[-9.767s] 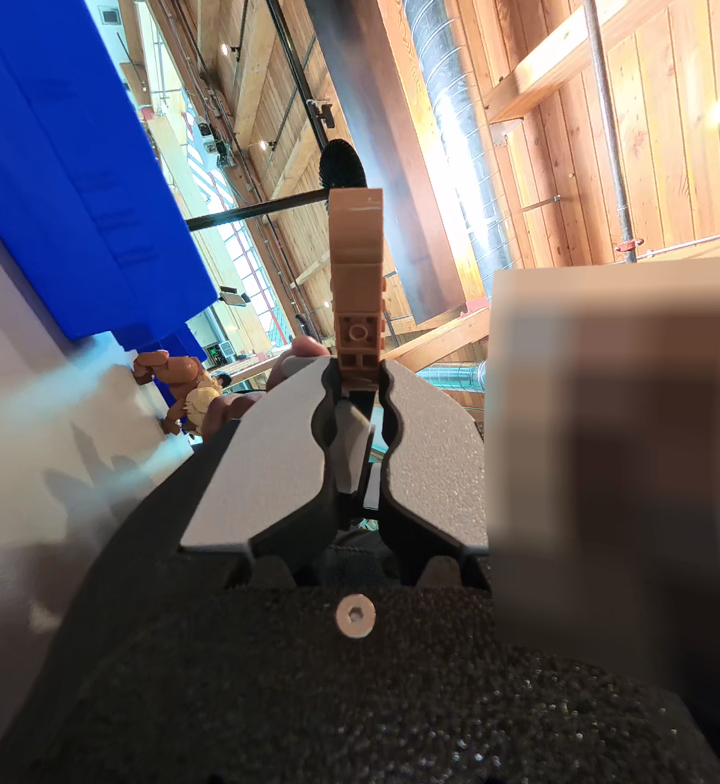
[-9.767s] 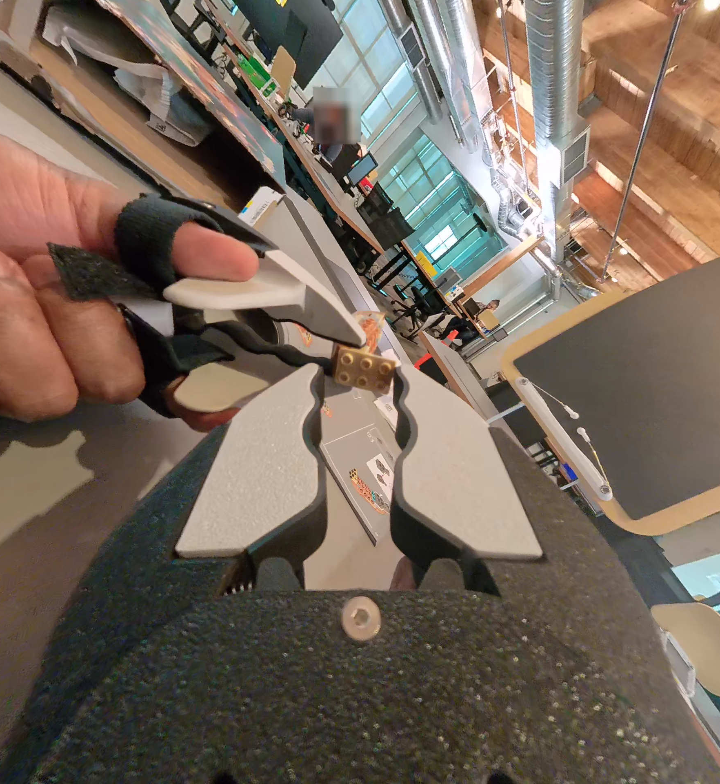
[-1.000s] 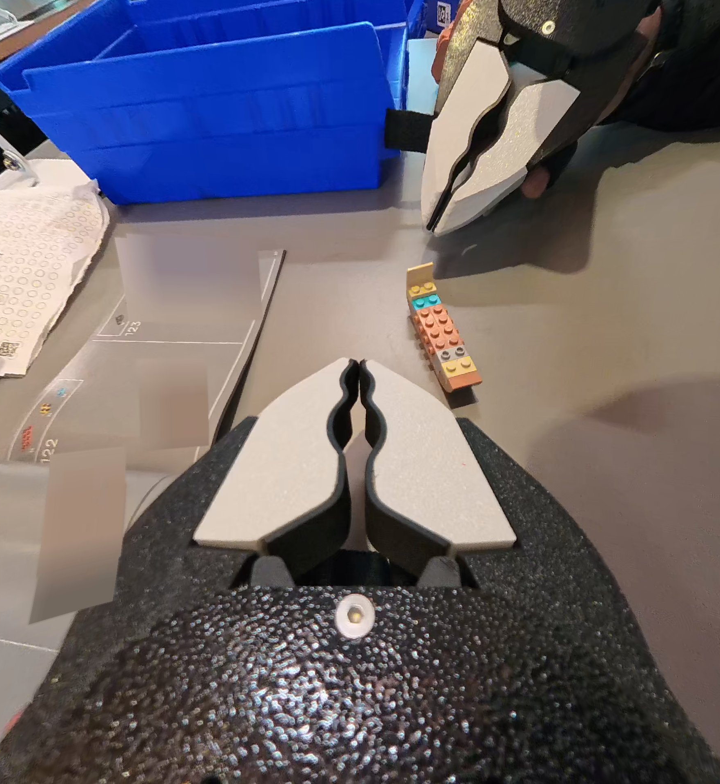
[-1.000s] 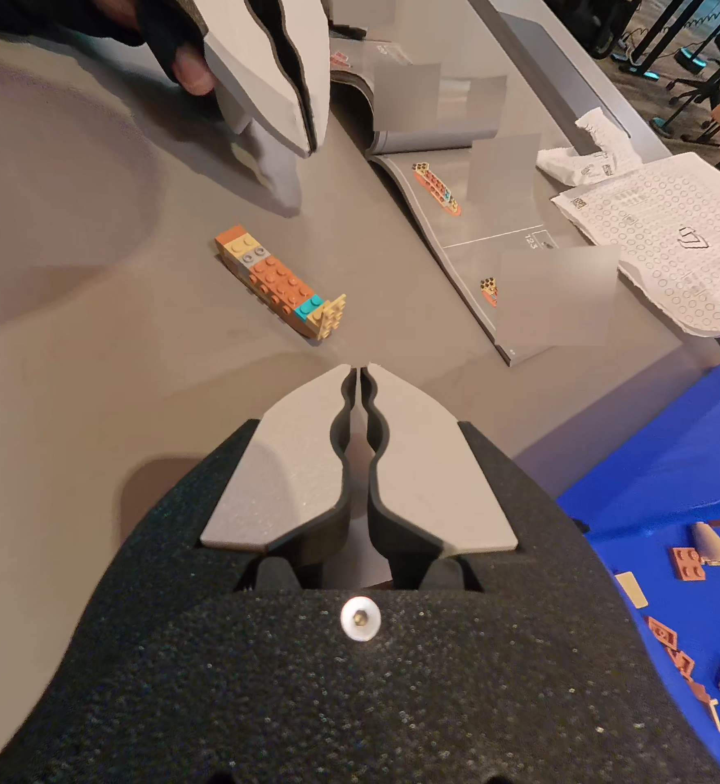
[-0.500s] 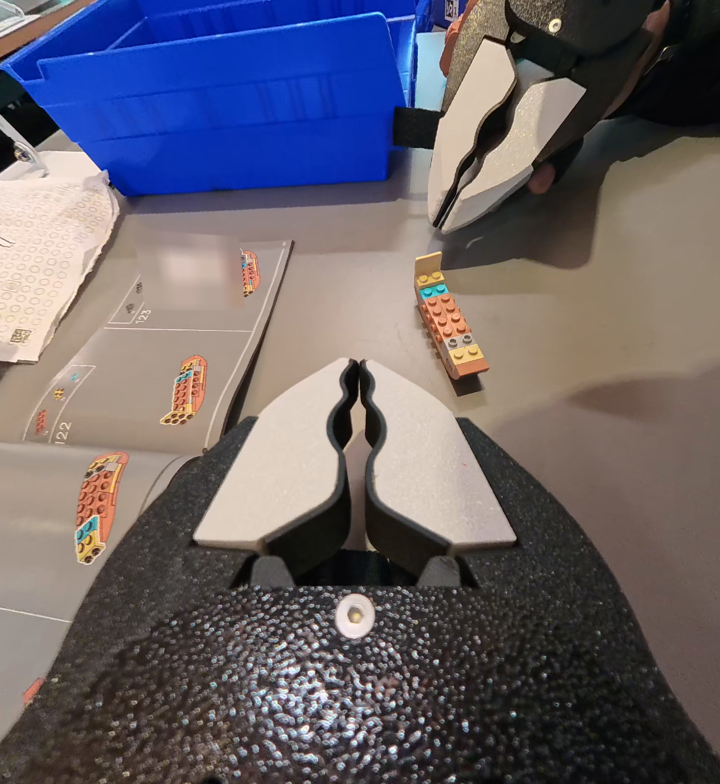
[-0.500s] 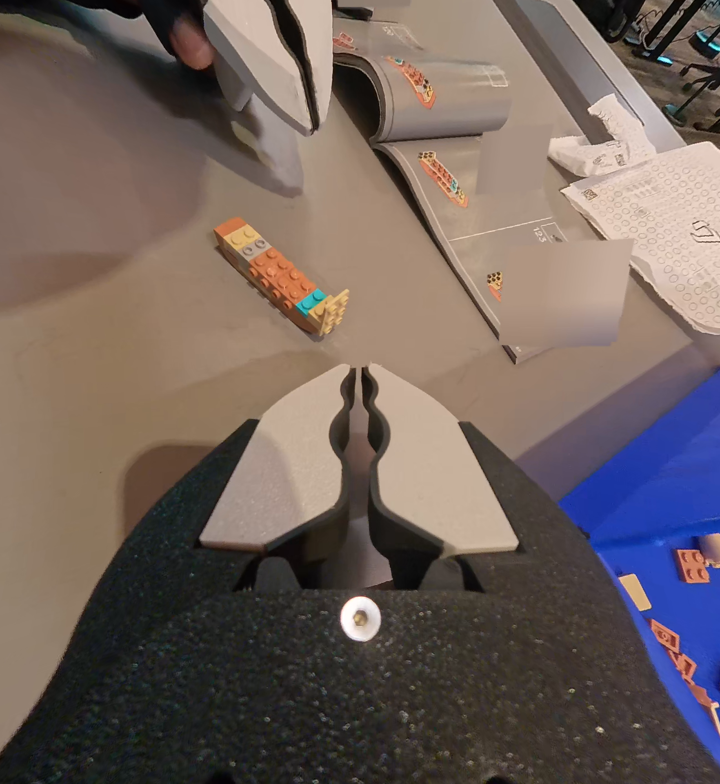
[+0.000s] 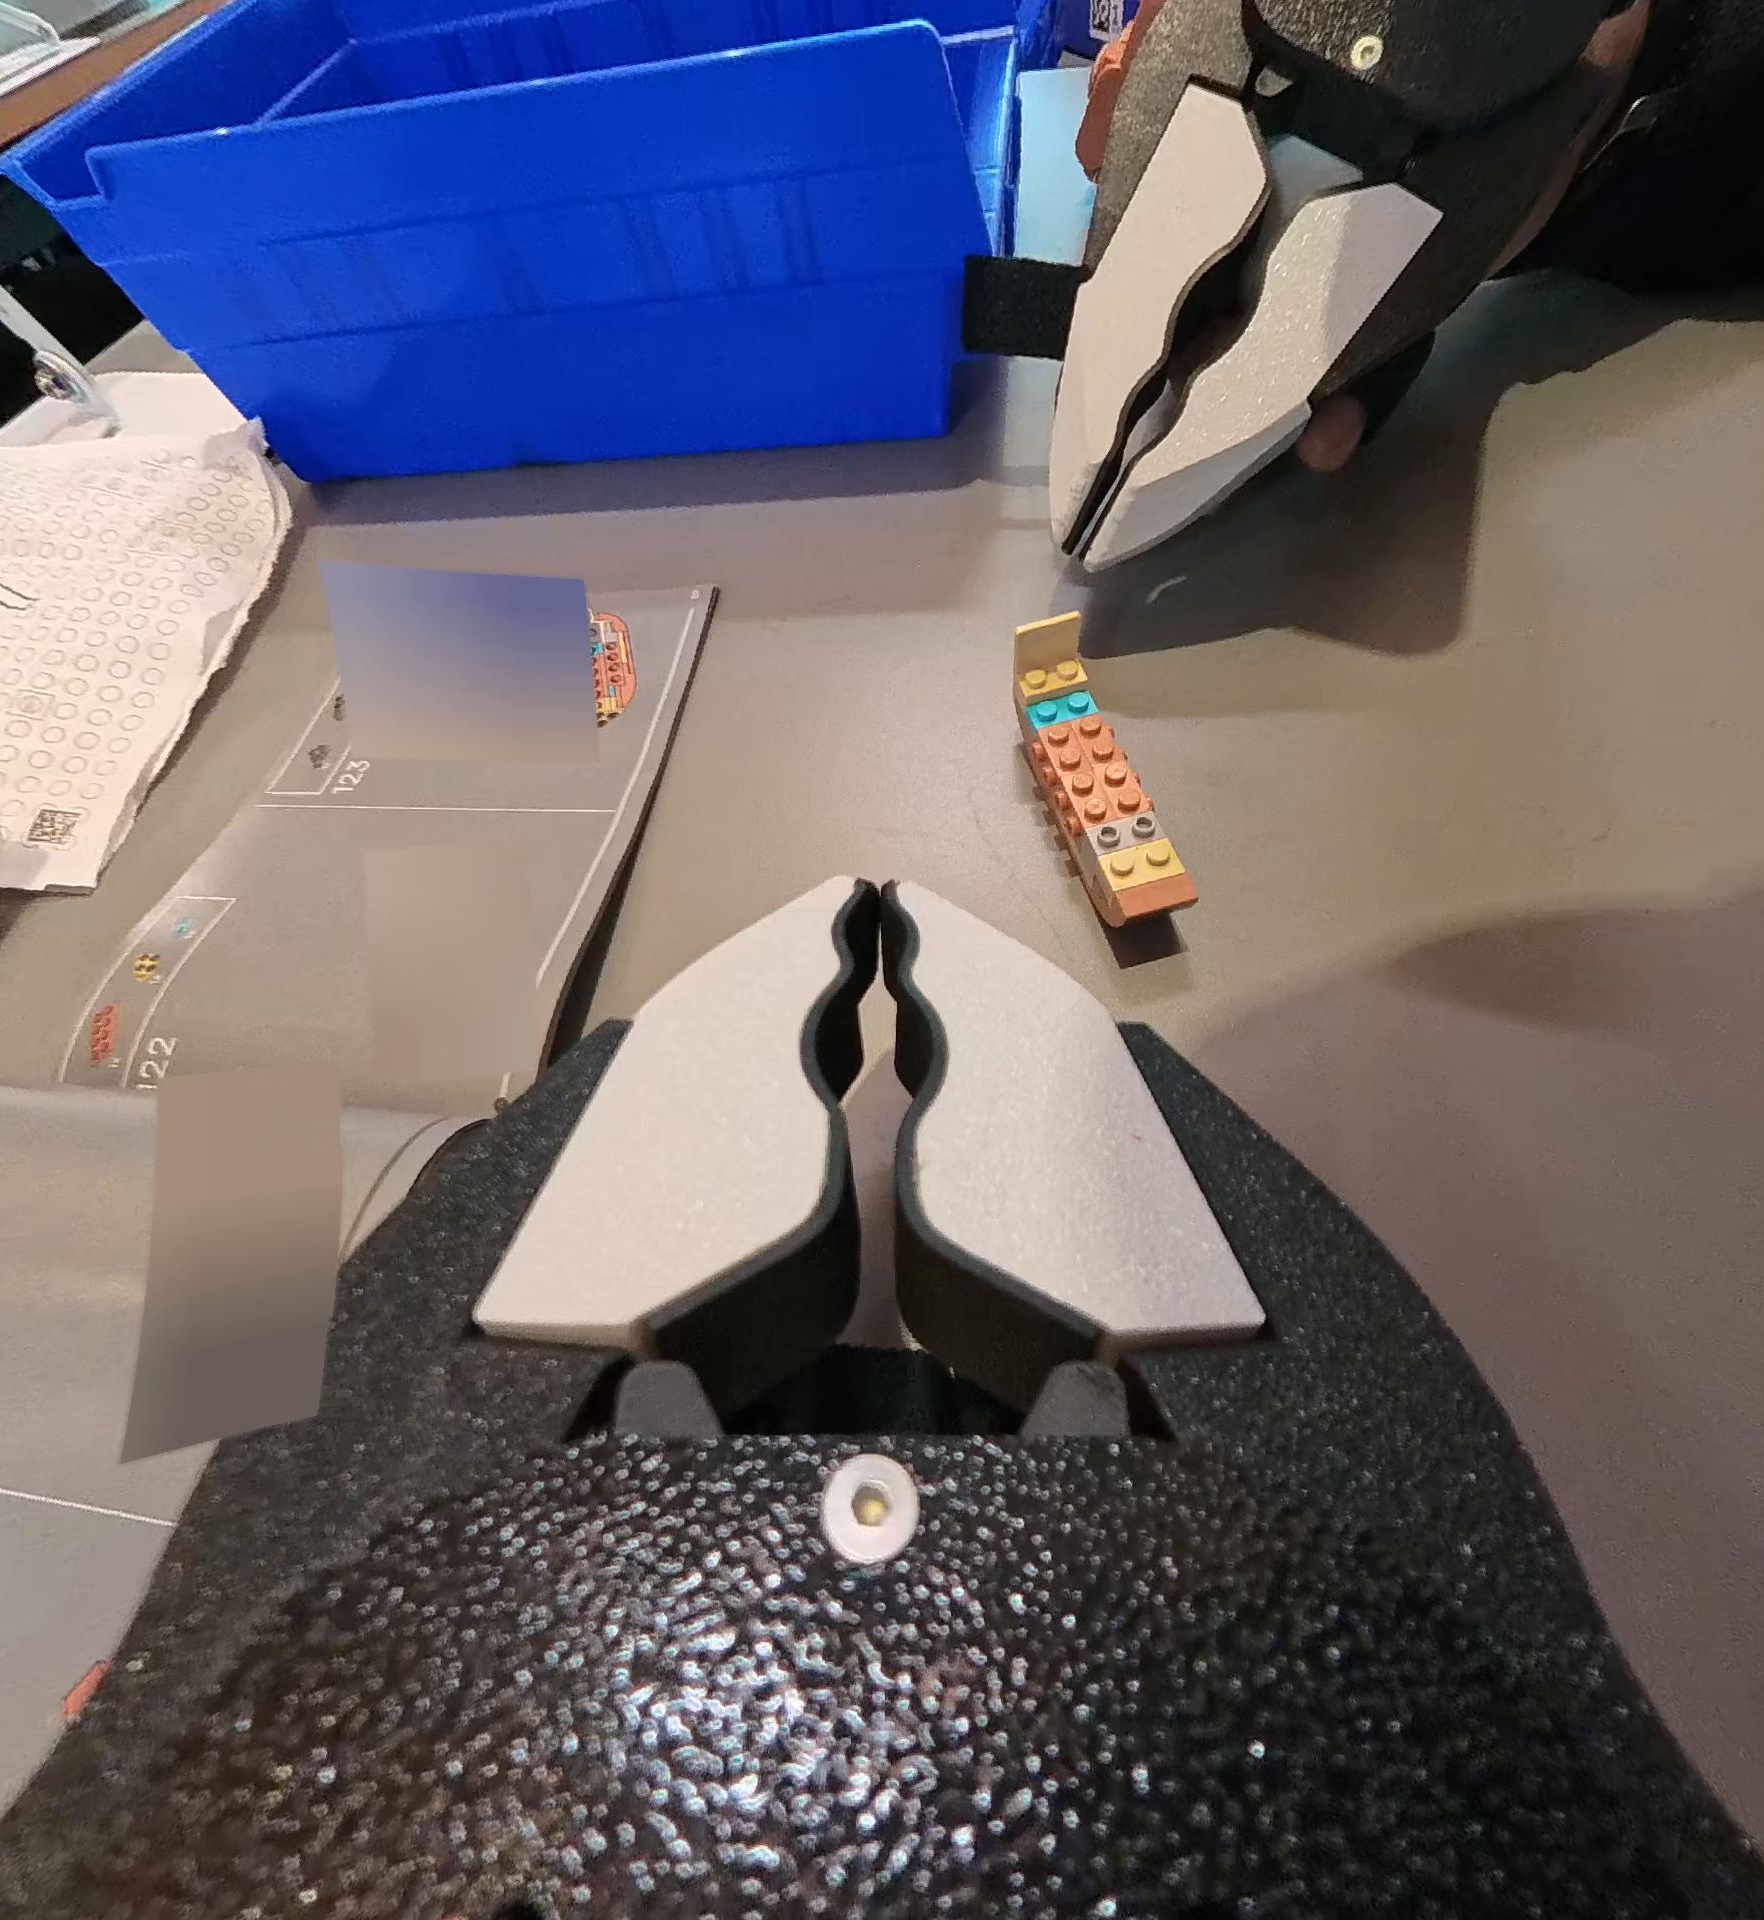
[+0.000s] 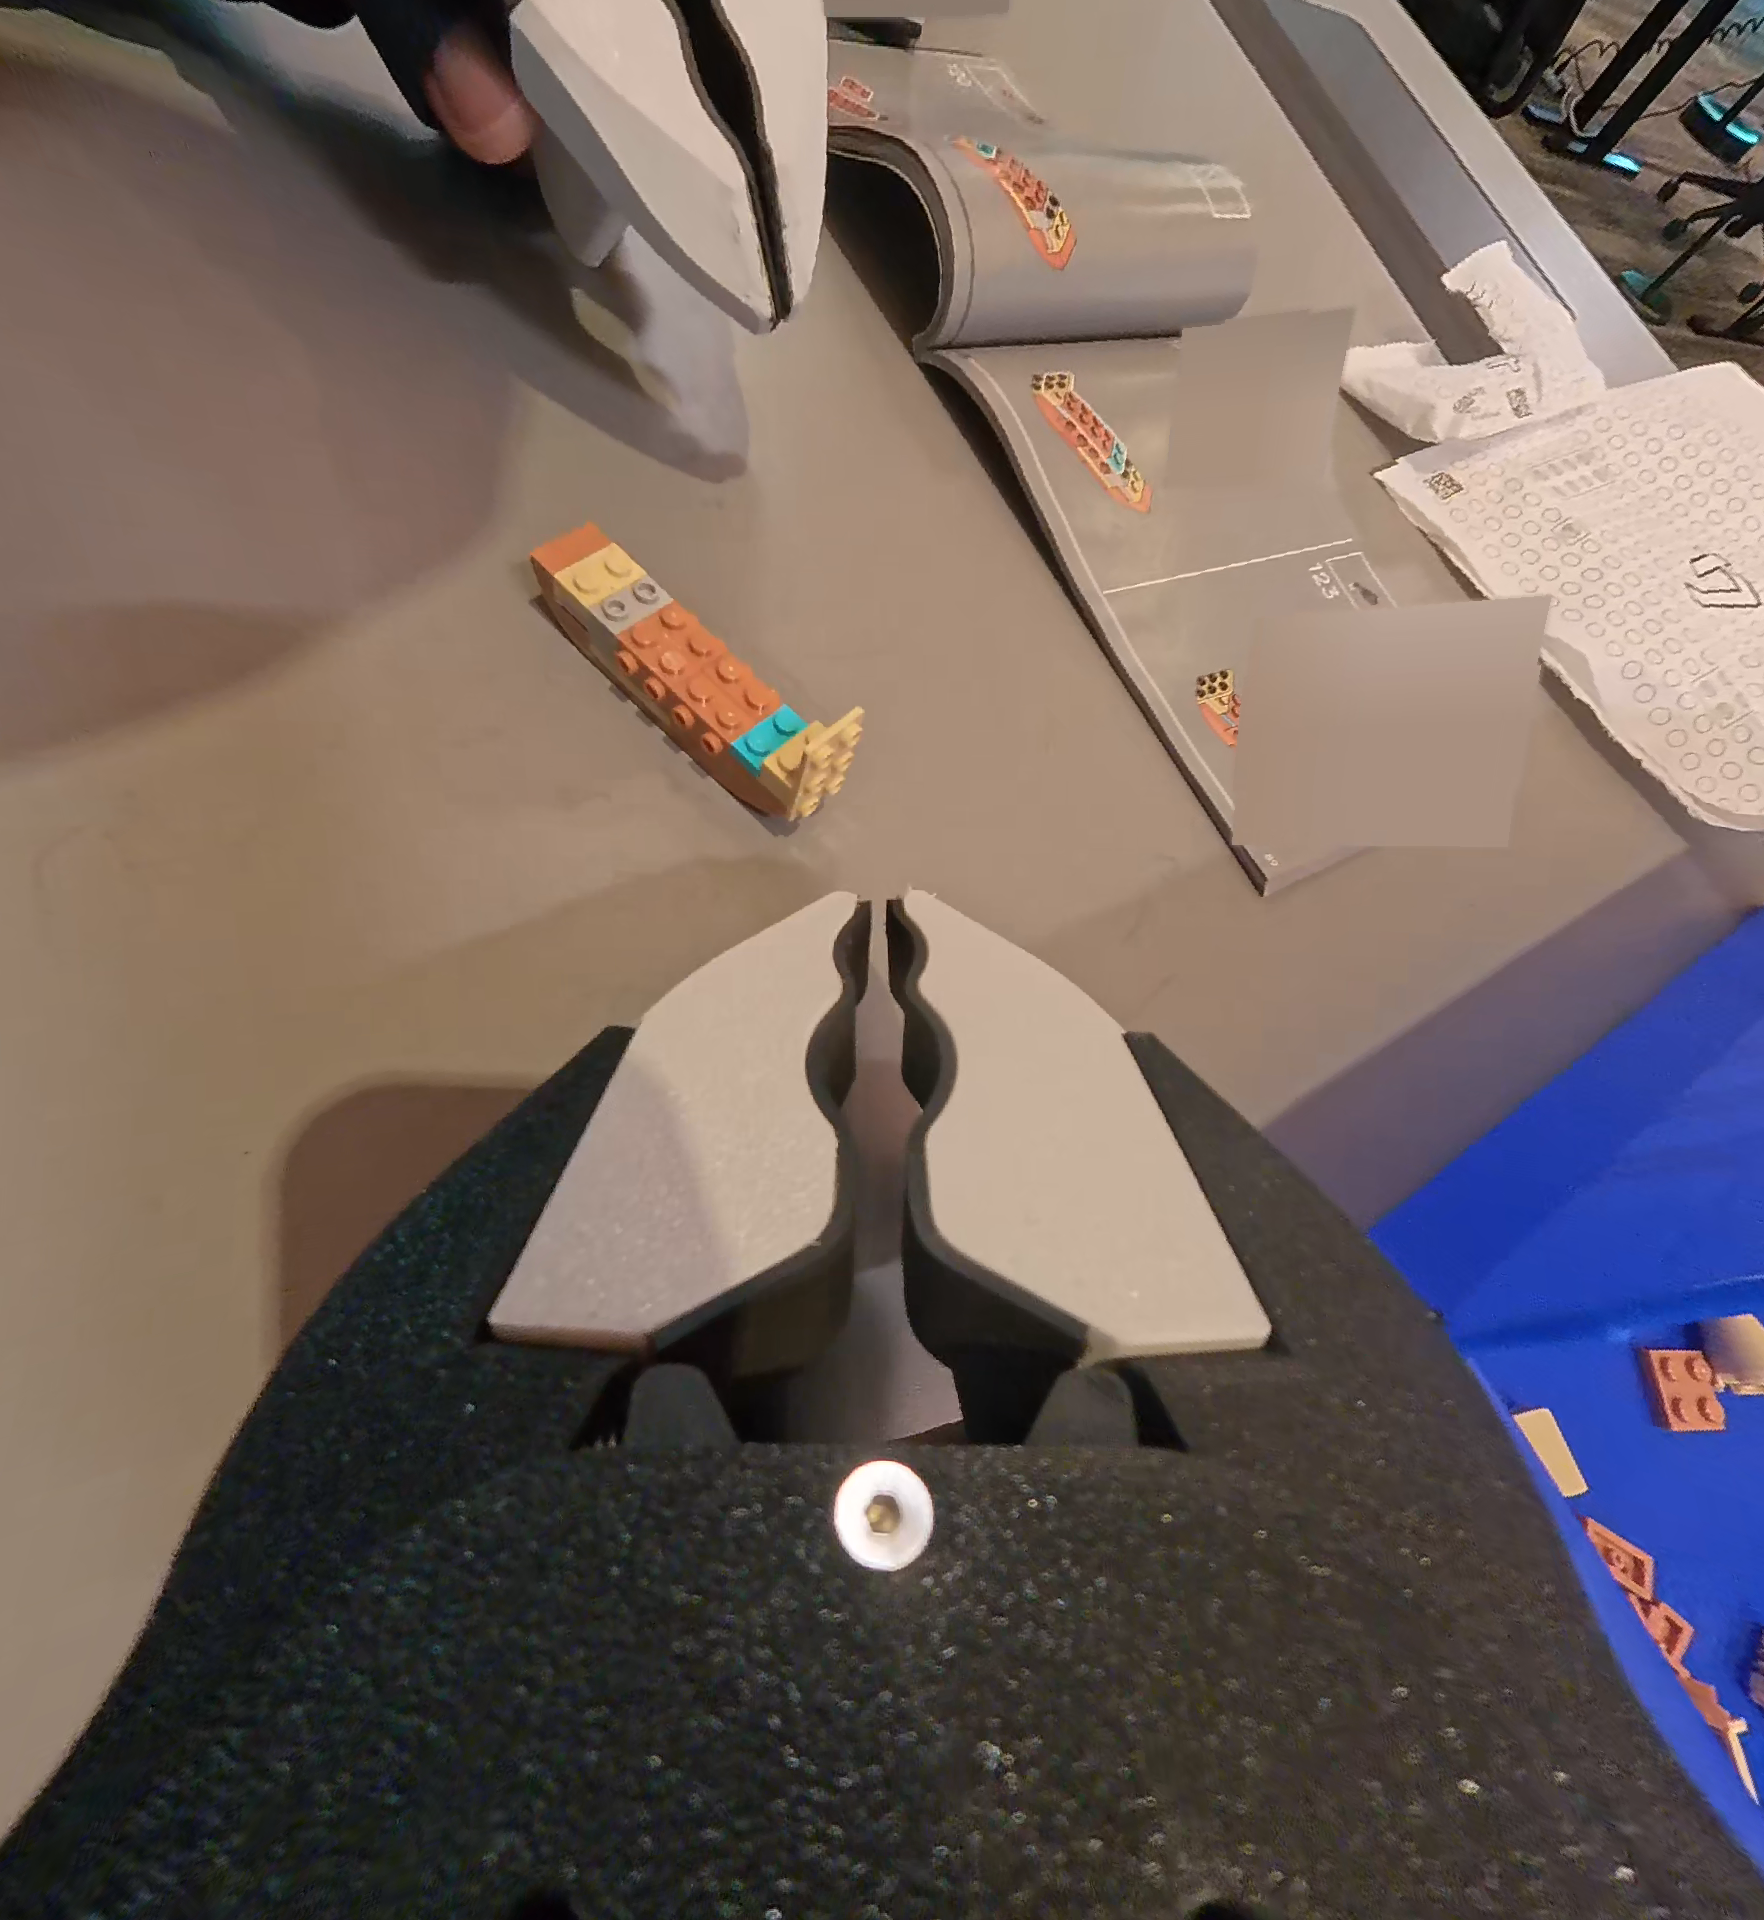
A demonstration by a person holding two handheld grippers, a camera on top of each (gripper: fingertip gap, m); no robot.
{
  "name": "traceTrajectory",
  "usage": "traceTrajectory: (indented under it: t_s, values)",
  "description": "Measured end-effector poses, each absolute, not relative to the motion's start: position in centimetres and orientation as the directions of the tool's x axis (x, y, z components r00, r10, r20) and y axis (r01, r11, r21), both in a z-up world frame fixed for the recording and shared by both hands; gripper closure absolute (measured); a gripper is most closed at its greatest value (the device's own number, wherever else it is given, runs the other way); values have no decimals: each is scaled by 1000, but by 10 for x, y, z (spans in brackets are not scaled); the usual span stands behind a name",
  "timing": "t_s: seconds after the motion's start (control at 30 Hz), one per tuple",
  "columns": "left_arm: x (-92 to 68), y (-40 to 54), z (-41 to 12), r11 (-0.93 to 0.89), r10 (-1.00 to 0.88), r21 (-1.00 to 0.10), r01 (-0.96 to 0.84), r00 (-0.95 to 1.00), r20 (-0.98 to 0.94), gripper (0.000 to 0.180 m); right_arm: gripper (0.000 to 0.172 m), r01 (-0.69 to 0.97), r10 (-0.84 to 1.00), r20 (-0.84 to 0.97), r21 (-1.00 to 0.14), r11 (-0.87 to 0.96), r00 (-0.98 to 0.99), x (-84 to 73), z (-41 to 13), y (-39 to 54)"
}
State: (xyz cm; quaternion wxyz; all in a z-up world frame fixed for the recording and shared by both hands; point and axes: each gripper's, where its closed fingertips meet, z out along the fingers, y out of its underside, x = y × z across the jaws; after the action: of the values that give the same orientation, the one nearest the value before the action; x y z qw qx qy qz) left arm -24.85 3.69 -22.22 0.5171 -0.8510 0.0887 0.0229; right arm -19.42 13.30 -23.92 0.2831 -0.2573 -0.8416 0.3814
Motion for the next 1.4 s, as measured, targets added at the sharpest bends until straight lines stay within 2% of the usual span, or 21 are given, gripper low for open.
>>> traceTrajectory:
  t_s: [0.53, 0.87, 1.4]
  values:
    - [-260, 35, -227, -483, -94, -854, -195, 981, -171, 179, 169, 196, 668, 295, -807, 557, -684, -194, -233, 136]
    - [-276, 35, -232, -515, -35, -821, -246, 963, -267, 179, 168, 267, 746, 100, -896, 356, -659, -184, -216, 159]
    - [-291, 35, -235, -549, 18, -799, -246, 952, -305, 179, 167, 268, 757, 24, -928, 261, -652, -169, -207, 174]
